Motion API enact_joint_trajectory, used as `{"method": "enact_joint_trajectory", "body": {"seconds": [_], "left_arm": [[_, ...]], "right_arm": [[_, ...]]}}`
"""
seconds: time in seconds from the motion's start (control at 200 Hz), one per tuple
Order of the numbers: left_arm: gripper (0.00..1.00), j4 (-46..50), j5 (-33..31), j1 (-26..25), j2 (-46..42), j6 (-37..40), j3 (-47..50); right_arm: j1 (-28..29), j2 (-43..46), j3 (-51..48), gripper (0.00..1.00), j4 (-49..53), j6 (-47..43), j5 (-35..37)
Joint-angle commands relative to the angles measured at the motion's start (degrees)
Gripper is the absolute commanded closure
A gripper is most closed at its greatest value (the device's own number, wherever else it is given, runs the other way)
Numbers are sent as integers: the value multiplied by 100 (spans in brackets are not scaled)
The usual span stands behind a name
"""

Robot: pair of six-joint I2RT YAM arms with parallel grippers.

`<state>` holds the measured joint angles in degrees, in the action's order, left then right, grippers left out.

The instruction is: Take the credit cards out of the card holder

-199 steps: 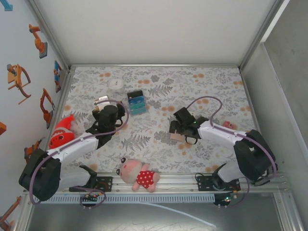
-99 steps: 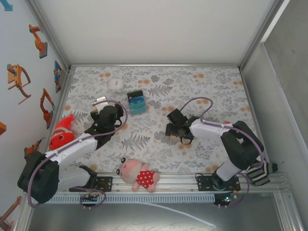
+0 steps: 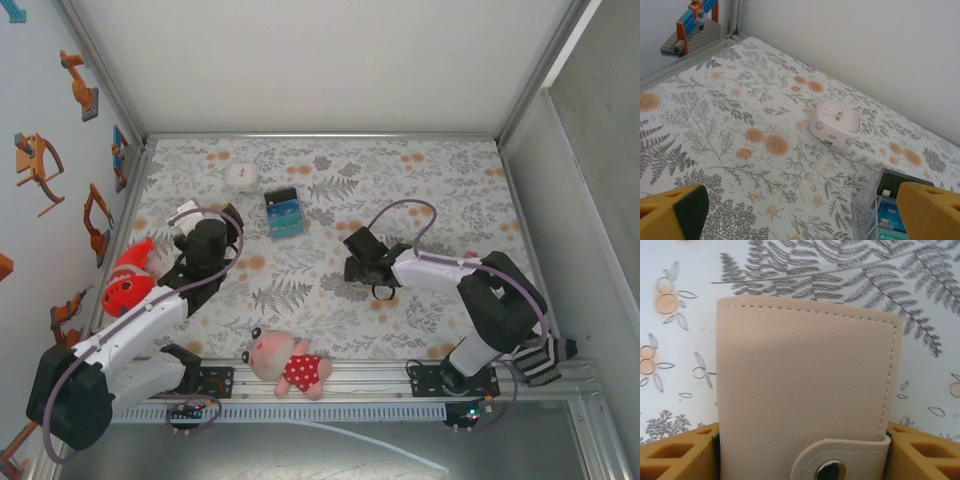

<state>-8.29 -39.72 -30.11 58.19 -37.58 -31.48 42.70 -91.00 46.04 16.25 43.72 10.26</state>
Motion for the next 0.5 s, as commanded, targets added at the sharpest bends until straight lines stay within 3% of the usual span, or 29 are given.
{"method": "enact_joint_trajectory", "body": {"seconds": [0.0,0.22,0.496], "left_arm": [[3,516,543,168,-137,-467,-240],[3,825,1775,156,243,-355,-860],[3,780,3437,-431,1172,241,-1736]], "right_arm": [[54,425,-327,35,-736,-540,-205],[54,1236,-867,40,-2239,-1601,-568],[54,1646,-1198,41,-3886,-2405,-1082]]}}
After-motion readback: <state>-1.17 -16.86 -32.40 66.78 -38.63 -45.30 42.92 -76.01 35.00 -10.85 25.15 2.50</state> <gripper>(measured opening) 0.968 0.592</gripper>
